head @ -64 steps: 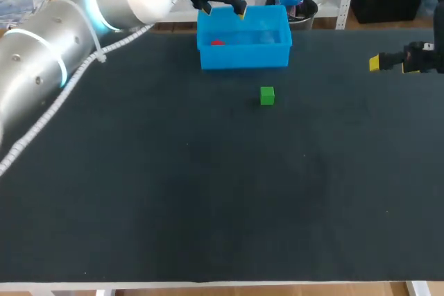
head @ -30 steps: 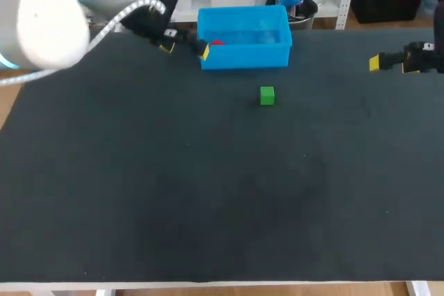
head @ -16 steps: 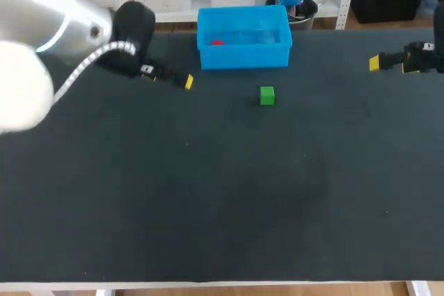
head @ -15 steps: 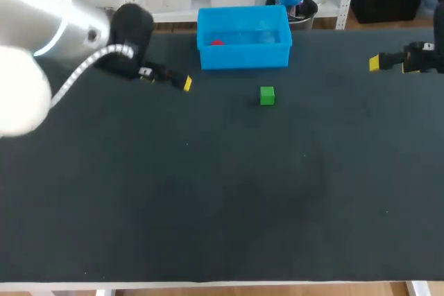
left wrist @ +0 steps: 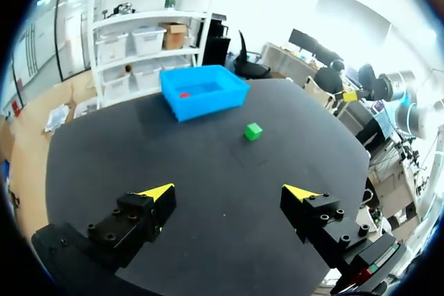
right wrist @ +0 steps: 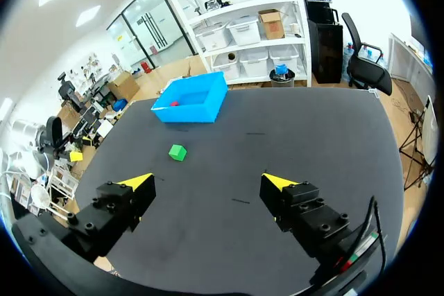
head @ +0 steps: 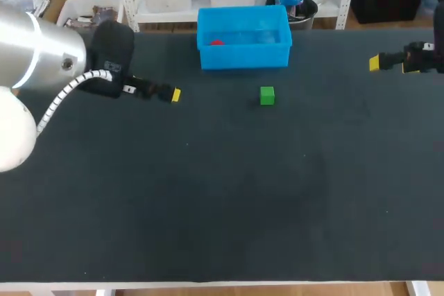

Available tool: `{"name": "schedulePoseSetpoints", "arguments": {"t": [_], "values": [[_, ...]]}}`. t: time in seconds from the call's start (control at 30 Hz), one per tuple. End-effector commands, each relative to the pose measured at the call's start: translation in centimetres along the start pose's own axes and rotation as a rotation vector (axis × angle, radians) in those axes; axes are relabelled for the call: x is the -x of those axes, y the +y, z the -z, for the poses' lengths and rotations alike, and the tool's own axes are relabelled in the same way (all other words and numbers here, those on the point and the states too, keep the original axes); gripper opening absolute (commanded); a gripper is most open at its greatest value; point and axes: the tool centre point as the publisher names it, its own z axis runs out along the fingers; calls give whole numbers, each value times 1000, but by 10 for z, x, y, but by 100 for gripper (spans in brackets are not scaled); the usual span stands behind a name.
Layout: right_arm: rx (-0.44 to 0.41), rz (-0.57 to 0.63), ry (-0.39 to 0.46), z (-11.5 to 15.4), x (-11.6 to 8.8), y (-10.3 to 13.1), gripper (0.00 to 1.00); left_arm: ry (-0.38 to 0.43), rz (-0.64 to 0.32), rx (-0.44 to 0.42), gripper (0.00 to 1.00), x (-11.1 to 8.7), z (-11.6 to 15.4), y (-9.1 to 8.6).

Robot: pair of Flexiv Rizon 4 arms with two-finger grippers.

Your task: Use the left arm to pick the red cube and place it into the blue plastic box first, then use the right arm to grasp the green cube and put it into the same blue plastic box after the first action is fully finished.

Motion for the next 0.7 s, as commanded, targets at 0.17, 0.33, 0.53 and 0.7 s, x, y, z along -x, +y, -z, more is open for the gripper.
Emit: {"name": "schedulePoseSetpoints", "arguments": {"t": [0.17,0.33,0.53,0.7], "values": [[0,0,0,0,0,0,100,16,-5,-3,100,5,2,1],[0,0,0,0,0,0,100,16,-5,-3,100,5,2,1],[-27,-8,4,-3,7,15,100,16,-5,-3,100,5,2,1],[-109,-6,61,-18,10,48,100,16,-5,-3,100,5,2,1]]}}
